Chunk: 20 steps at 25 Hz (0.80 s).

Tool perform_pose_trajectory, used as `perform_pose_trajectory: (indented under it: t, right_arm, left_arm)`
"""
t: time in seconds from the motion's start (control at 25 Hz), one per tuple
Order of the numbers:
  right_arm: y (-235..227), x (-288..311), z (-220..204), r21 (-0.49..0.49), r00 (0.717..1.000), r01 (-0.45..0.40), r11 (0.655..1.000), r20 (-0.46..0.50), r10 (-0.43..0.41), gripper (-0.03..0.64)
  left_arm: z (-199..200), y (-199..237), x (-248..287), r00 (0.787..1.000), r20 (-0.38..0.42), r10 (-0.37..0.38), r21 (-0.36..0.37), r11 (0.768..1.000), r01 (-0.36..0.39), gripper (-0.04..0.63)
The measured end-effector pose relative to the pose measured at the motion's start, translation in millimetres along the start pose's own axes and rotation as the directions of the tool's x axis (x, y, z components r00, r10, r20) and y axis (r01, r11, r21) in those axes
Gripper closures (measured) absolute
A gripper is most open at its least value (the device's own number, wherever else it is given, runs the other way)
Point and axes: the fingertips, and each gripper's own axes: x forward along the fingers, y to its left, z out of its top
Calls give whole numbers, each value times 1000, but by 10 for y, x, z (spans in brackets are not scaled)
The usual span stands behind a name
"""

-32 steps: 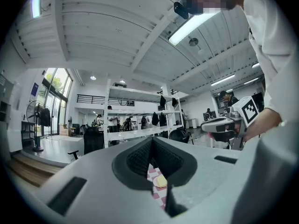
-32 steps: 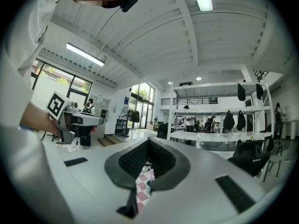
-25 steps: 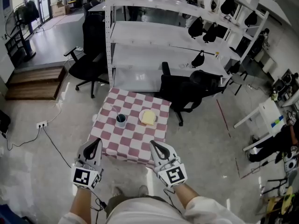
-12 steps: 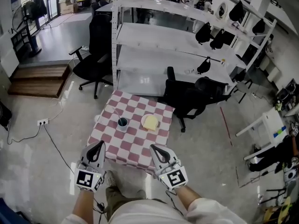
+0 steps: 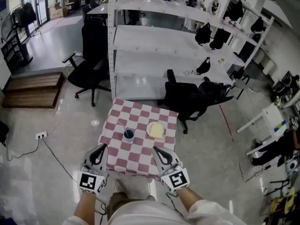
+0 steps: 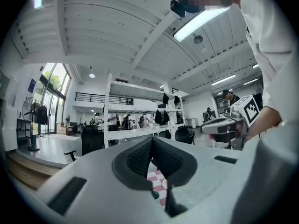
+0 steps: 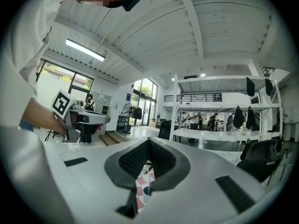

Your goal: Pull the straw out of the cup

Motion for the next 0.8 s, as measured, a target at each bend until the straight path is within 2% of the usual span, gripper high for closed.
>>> perform_pose_trajectory:
  t: [0.4,0.8]
  right_arm:
    - [-60,737,-59,7,996,87,996,-13,-87,606]
    - [-175,1123,-511,25,998,-7,1000,-59,9,604]
  left_arm:
    - [-157,625,411,995,-12,-99,3,995,99,592]
    - [-477,655,682,998,-40,-58,7,998,58,592]
